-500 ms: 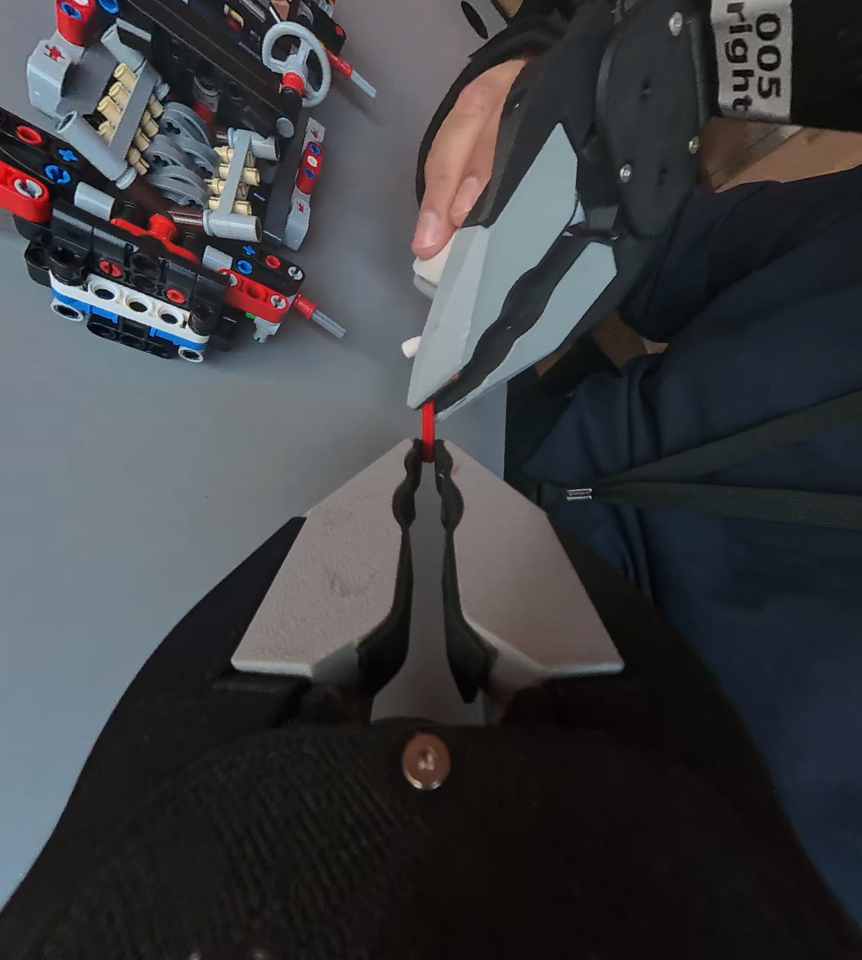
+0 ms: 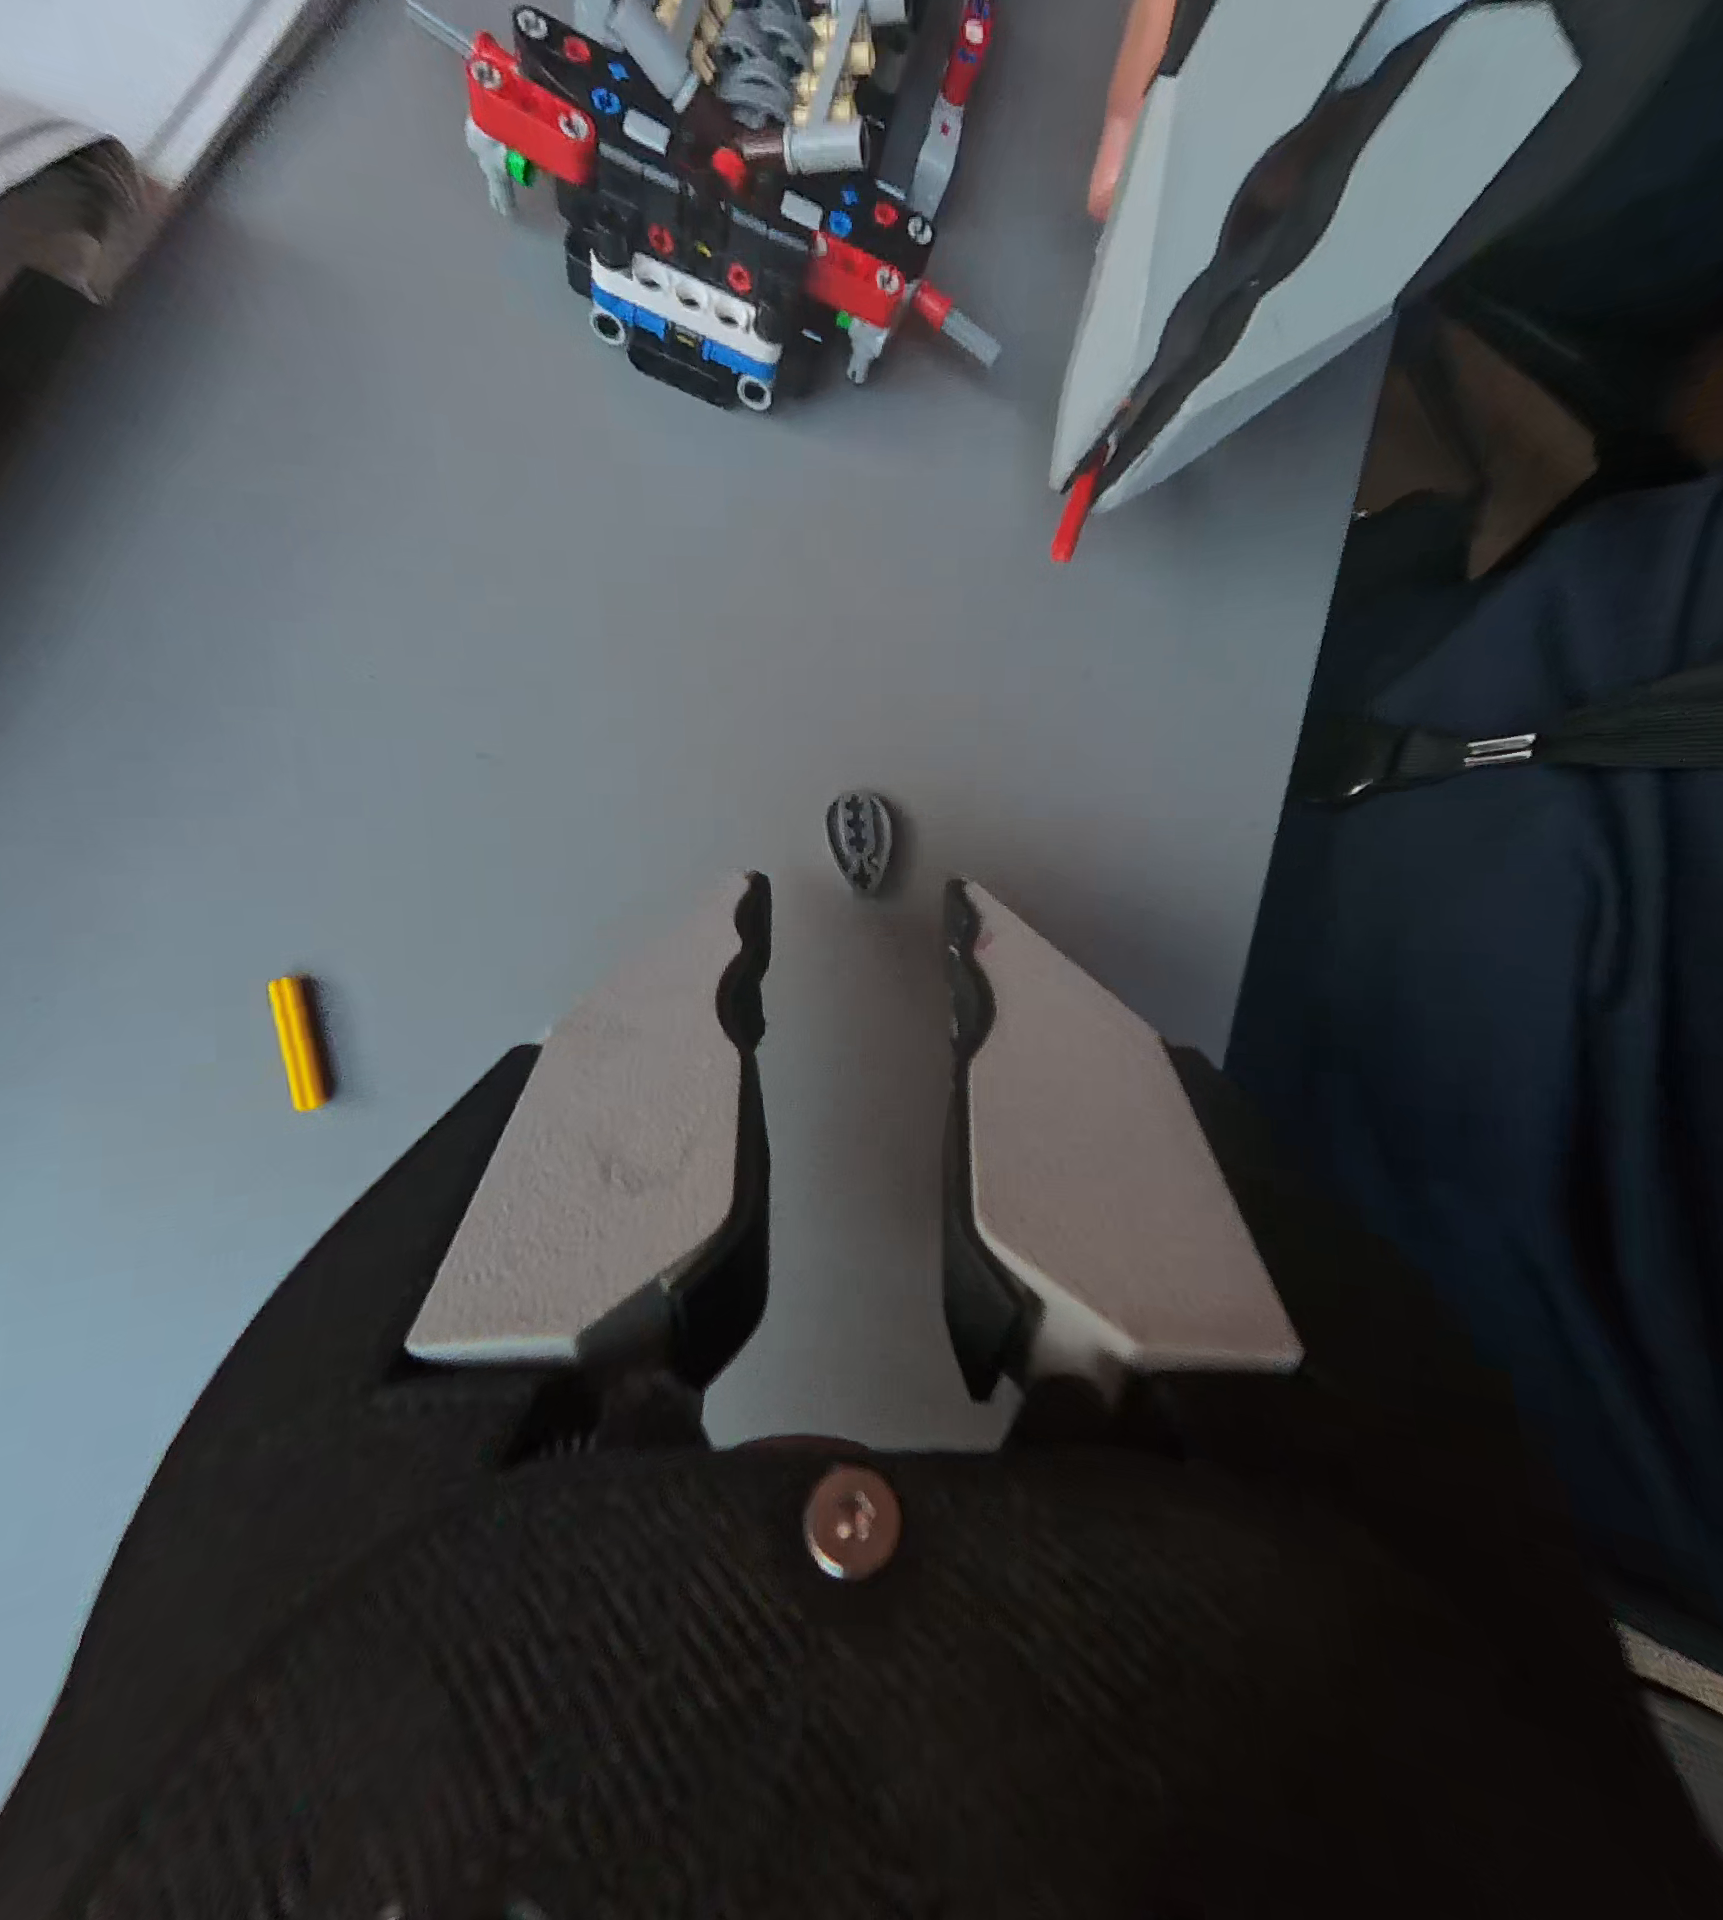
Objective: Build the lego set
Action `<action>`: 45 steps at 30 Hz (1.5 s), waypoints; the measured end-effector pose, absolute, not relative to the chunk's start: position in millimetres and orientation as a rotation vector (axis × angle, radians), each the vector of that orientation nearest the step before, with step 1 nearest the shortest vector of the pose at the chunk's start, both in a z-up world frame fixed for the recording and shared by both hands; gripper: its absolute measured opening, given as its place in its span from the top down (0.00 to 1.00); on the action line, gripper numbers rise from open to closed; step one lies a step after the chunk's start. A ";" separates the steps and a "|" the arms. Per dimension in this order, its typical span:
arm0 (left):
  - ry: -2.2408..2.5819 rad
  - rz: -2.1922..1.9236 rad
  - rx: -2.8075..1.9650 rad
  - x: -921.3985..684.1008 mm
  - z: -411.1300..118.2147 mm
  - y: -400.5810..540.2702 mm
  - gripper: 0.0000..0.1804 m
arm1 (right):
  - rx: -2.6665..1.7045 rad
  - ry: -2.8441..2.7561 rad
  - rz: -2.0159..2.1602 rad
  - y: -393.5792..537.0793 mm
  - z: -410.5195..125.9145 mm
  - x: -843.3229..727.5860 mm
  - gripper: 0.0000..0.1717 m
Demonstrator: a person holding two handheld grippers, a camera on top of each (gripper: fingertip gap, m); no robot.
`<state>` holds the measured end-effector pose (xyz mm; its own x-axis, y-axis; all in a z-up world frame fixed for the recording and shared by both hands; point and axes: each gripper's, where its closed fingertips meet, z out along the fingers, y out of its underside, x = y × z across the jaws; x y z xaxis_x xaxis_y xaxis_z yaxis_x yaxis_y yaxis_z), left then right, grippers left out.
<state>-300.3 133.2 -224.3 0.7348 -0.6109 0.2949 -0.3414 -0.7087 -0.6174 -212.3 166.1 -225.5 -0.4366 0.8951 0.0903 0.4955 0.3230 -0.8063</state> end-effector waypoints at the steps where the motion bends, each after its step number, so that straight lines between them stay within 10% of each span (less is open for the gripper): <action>1: 0.739 -0.648 -2.410 -299.9 -228.7 132.3 0.83 | -1.230 -2.063 0.982 166.0 -227.0 -212.2 0.99; 17: 0.379 -0.590 -2.456 -267.2 -243.2 146.0 0.93 | -1.319 -2.085 0.960 169.9 -235.5 -209.8 0.99; 31: 0.847 -0.266 -2.316 -255.0 -245.4 97.3 0.75 | -1.262 -2.086 0.993 162.7 -227.7 -206.2 0.99; 45: 0.740 -0.302 -2.416 -255.7 -247.2 124.0 0.93 | -1.293 -2.167 0.838 160.2 -244.9 -209.1 0.99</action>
